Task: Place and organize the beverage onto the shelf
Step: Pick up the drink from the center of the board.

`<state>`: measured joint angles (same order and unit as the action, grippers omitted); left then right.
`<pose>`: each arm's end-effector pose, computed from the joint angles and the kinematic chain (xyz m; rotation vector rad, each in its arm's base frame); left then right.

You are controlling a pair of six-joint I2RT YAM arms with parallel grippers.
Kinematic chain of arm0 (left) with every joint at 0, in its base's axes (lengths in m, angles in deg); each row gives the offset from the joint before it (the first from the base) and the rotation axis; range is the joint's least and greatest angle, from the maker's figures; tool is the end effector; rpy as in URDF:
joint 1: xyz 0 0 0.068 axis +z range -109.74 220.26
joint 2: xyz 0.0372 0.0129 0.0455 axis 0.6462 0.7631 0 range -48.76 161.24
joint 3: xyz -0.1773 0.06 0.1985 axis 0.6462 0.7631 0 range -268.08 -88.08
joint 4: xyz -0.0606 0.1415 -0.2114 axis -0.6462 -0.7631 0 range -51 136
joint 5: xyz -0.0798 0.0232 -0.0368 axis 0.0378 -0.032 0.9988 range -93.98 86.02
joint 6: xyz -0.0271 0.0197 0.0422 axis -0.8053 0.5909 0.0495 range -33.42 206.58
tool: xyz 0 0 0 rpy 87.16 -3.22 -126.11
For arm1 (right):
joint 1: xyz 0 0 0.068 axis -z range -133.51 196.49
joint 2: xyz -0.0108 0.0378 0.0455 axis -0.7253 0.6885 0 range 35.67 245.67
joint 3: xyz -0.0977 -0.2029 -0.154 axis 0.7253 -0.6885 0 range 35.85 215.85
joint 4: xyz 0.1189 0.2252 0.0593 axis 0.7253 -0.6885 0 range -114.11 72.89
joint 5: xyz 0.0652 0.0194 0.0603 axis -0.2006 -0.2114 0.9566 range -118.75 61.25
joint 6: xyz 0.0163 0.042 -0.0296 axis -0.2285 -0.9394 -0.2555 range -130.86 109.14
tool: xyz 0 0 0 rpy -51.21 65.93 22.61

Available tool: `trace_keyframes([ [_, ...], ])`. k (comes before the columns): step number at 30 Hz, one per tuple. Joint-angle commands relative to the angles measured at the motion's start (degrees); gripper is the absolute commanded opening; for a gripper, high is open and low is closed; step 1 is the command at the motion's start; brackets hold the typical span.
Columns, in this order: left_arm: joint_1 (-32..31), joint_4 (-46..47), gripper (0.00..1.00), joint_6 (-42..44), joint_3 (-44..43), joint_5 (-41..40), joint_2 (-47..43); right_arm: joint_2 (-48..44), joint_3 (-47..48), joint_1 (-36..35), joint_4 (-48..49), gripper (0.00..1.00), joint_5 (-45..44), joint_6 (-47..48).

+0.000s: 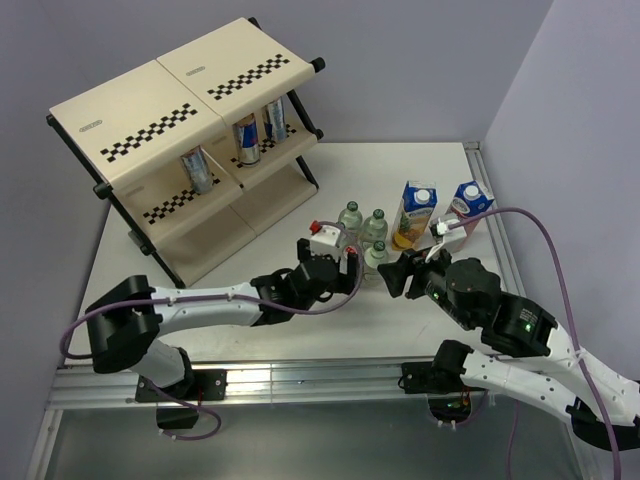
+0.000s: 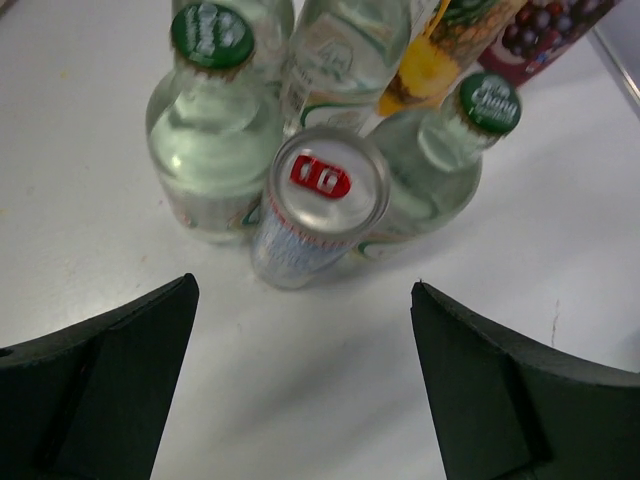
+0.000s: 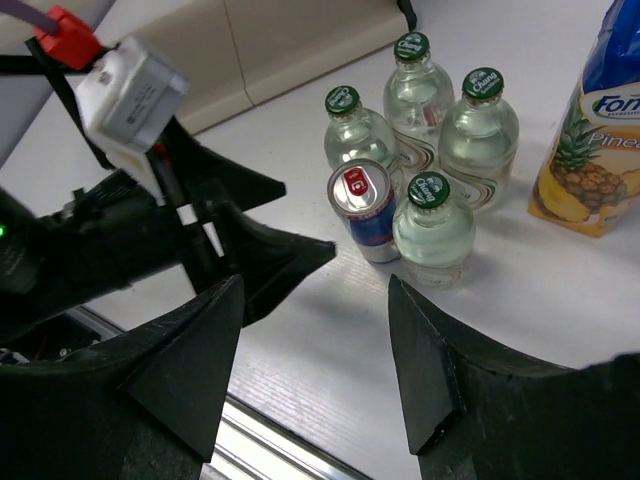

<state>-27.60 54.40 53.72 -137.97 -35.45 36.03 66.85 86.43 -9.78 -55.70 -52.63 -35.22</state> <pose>0.1396 -0.2937 0.2389 0.2660 1.9911 -0.5873 0.0709 0.0799 0.3532 -0.2470 1.8996 0.5661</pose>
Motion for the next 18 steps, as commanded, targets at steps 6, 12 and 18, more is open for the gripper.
trace_keyframes([
  [6,-0.3,6.8,0.91,6.9,-10.6,-3.5,9.8,-1.2,1.3,0.0,-0.7,0.67,0.9,1.4],
  [12,-0.3,3.3,0.77,7.0,-15.6,-8.3,14.7,-2.3,0.5,-0.1,-0.7,0.67,2.9,1.3],
  [18,-0.3,3.7,0.71,7.4,-15.6,-9.5,15.6,-3.3,-0.5,-0.1,-0.1,0.68,3.0,1.9],
])
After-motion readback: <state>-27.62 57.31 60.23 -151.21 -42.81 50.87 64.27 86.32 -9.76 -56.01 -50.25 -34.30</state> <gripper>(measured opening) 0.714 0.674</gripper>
